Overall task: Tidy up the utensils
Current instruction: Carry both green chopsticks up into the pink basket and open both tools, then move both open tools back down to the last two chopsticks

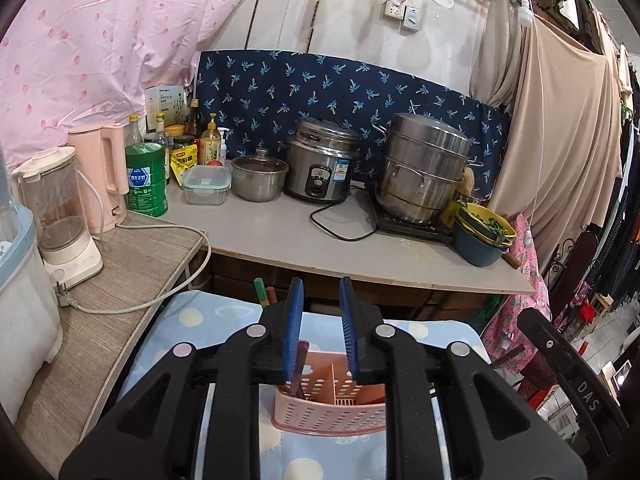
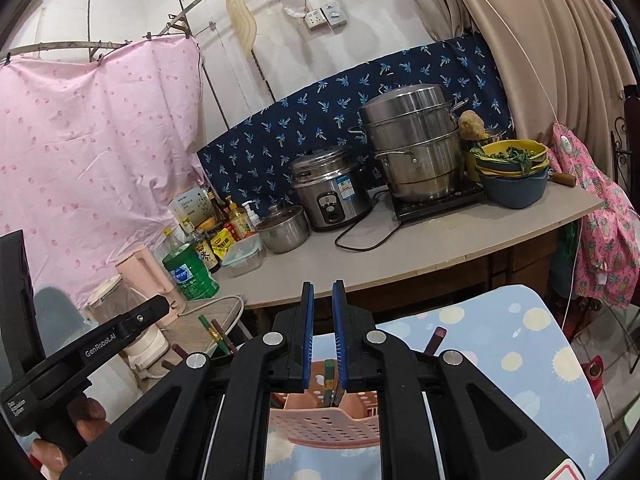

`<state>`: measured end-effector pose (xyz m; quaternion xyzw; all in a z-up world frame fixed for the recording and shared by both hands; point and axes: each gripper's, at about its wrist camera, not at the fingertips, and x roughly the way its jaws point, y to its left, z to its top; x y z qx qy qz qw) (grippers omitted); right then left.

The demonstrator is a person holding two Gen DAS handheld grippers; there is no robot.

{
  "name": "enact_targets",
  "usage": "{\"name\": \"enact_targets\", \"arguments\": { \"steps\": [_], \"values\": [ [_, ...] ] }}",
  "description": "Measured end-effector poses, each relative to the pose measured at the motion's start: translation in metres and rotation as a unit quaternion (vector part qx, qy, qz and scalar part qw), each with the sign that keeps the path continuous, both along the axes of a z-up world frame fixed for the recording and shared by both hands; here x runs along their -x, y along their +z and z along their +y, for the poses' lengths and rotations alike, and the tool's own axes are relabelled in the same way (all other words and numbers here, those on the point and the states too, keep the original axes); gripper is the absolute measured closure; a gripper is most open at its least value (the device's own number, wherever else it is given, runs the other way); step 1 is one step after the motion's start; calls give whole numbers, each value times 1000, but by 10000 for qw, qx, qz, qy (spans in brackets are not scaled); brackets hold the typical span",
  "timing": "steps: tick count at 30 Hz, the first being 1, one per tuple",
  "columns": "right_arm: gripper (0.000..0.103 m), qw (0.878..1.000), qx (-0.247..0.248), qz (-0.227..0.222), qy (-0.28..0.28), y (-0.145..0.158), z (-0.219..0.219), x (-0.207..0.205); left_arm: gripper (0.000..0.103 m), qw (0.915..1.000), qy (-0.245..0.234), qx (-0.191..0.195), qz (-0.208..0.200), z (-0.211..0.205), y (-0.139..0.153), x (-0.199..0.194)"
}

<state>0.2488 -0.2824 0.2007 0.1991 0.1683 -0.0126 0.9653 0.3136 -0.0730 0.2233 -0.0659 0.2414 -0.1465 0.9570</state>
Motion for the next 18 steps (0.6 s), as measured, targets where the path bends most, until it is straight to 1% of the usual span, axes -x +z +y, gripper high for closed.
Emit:
{"name": "enact_targets", "arguments": {
  "steps": [9,18],
  "values": [
    [91,10000,15,10,79,0,11,27,83,10000,-30,-52,22,4,-1,25],
    [91,9997,-44,160,191,-14,24,59,83,9999,-14,-80,141,13,-13,54]
  ]
}}
